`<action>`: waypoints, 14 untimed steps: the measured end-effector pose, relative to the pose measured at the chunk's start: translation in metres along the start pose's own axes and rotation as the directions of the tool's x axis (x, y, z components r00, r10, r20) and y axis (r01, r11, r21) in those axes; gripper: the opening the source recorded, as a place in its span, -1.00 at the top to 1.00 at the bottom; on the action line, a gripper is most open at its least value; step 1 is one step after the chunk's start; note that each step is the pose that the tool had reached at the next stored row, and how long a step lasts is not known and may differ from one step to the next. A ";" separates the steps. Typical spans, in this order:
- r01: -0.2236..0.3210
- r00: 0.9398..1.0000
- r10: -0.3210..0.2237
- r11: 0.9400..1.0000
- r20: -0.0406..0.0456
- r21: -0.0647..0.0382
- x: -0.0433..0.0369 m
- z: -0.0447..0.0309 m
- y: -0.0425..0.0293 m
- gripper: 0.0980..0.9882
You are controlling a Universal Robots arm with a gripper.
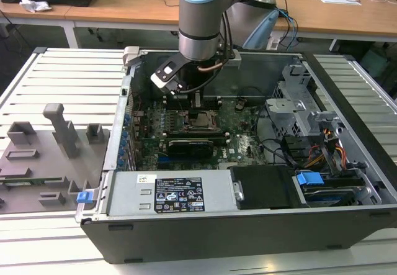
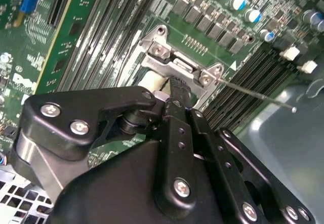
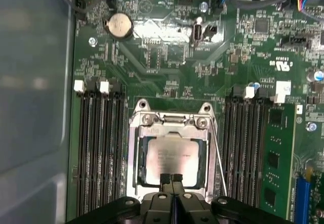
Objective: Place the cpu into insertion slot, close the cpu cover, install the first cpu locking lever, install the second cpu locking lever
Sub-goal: 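Close the cpu cover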
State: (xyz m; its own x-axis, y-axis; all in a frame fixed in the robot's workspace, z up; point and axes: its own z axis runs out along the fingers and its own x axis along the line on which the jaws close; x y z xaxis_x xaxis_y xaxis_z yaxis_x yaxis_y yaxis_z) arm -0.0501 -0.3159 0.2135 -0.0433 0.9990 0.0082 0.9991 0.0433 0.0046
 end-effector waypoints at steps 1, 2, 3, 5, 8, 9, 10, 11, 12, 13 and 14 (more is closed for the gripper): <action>0.000 1.000 0.000 1.000 0.000 0.000 0.0000 0.0011 -0.0007 0.98; 0.001 1.000 -0.001 1.000 0.000 0.000 0.0000 0.0021 -0.0009 0.98; 0.001 1.000 -0.001 1.000 0.000 0.000 0.0000 0.0035 -0.0009 0.98; 0.001 1.000 -0.001 1.000 0.000 0.000 0.0001 0.0065 -0.0010 0.98; 0.001 1.000 -0.001 1.000 0.000 0.000 0.0004 0.0077 -0.0010 0.98; 0.001 1.000 -0.001 1.000 0.000 0.000 0.0004 0.0076 -0.0010 0.98; 0.001 1.000 -0.001 1.000 0.000 0.000 0.0005 0.0071 -0.0010 0.98; 0.001 1.000 -0.001 1.000 0.000 0.000 0.0005 0.0053 -0.0010 0.98; 0.001 1.000 -0.001 1.000 0.000 0.000 0.0006 0.0035 -0.0009 0.98; 0.001 1.000 -0.001 1.000 0.000 0.000 0.0005 0.0035 0.0010 0.98; 0.001 1.000 -0.001 1.000 0.000 0.000 0.0003 0.0035 0.0038 0.98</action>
State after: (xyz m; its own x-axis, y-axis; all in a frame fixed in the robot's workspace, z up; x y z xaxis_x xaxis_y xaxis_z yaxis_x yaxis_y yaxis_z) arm -0.0464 -0.3154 0.2100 -0.0448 0.9990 0.0083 0.9990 0.0447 0.0042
